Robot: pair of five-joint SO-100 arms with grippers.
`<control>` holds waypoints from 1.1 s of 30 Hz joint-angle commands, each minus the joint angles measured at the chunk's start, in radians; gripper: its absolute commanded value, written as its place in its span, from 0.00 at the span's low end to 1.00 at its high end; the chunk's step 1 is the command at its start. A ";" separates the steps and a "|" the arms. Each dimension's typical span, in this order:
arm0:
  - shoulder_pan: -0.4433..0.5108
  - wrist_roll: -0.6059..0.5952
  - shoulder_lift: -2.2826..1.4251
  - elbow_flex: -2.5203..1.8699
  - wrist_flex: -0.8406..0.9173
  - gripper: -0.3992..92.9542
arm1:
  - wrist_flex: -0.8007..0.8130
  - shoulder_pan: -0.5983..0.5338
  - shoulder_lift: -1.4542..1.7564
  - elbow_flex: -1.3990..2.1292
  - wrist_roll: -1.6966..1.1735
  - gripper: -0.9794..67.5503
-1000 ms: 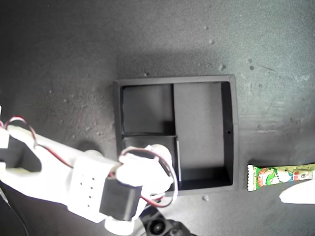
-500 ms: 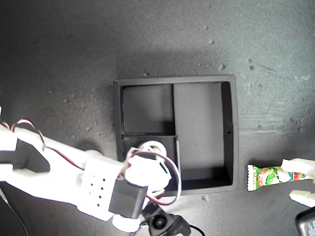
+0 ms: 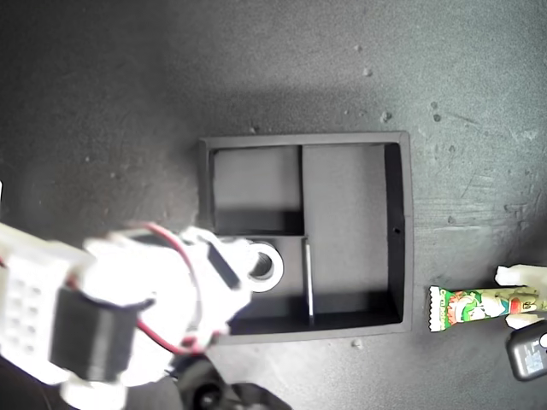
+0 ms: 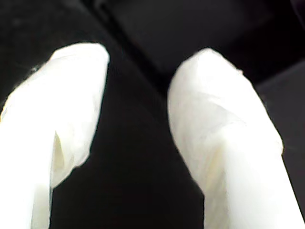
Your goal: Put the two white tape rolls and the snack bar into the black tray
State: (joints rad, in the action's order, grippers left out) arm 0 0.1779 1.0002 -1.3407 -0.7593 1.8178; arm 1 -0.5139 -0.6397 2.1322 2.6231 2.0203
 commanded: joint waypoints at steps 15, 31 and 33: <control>0.331 0.341 -0.623 -1.198 -0.575 0.19 | -0.383 0.167 0.150 -0.256 0.551 0.01; 0.347 0.242 -0.558 -1.215 -0.709 0.18 | -0.175 0.385 0.135 -0.502 -0.813 0.00; 0.353 0.235 -0.535 -1.209 -0.727 0.18 | -0.181 0.383 0.135 -0.529 -0.940 0.00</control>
State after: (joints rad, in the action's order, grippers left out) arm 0 0.5200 1.2548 -1.8868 -1.9896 1.1183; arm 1 -0.7102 -0.2715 2.2565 2.1721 1.3530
